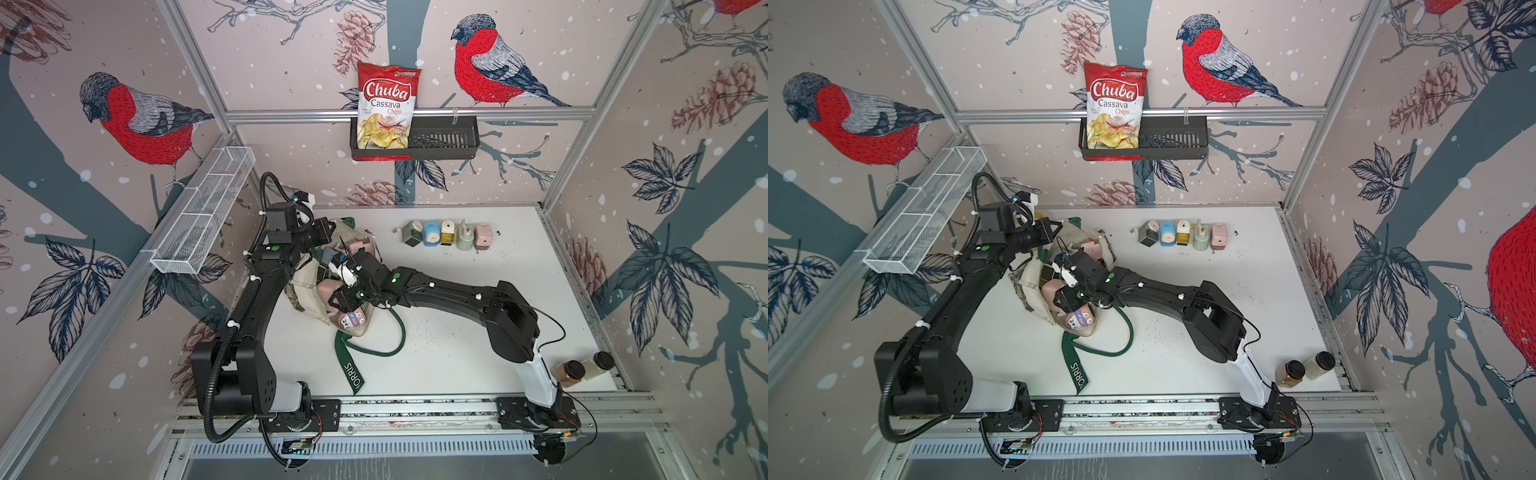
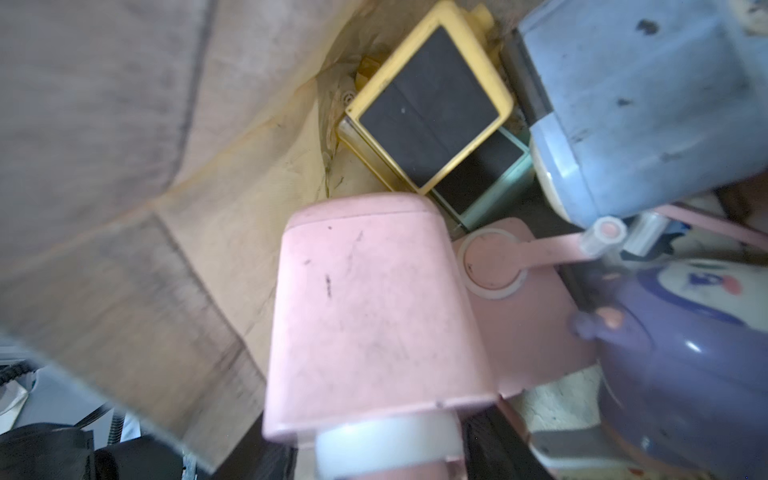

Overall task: Take out the pencil sharpeners from the tote bags
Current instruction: Pick up the pencil sharpener from the canvas bag.

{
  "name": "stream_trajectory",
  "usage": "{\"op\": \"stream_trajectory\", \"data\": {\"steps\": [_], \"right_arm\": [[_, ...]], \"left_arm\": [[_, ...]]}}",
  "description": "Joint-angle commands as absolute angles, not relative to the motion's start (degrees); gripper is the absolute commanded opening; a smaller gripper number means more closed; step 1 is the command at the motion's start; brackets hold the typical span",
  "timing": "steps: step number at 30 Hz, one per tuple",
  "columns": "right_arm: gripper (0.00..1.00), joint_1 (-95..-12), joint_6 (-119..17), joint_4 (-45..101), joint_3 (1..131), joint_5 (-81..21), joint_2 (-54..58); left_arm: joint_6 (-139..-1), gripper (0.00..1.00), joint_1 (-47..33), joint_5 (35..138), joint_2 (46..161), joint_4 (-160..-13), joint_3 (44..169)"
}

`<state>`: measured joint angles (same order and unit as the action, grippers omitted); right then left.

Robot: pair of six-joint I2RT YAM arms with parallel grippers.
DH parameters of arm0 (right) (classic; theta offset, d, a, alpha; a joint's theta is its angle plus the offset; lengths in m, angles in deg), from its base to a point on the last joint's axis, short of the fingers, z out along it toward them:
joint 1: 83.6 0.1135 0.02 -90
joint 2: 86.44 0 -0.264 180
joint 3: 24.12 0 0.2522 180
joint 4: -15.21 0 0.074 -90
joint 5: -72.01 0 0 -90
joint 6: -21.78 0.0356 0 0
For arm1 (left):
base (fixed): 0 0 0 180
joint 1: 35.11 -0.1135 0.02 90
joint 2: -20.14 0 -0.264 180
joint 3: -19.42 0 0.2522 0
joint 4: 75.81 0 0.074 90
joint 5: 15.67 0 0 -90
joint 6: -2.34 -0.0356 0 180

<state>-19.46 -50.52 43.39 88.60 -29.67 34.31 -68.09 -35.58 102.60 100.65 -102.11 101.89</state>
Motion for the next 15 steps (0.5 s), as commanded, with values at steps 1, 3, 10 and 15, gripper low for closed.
{"op": "stream_trajectory", "data": {"steps": [1, 3, 10, 15], "right_arm": [[0.43, -19.2, -52.3, 40.5, 85.9, -26.9, 31.1], [0.43, -19.1, -52.9, 40.5, 83.7, -25.5, 28.7], [0.42, -18.8, -54.2, 38.6, 73.1, -22.5, 18.7], [0.42, -18.8, -54.9, 36.3, 64.8, -19.2, 9.8]], "left_arm": [[-67.9, 0.00, -35.5, 103.8, 100.6, -97.8, 102.5], [-67.8, 0.00, -35.5, 103.8, 100.6, -97.8, 102.4], [-67.9, 0.00, -35.4, 103.7, 100.6, -97.9, 102.4], [-67.9, 0.00, -35.4, 103.6, 100.5, -98.0, 102.5]]}}
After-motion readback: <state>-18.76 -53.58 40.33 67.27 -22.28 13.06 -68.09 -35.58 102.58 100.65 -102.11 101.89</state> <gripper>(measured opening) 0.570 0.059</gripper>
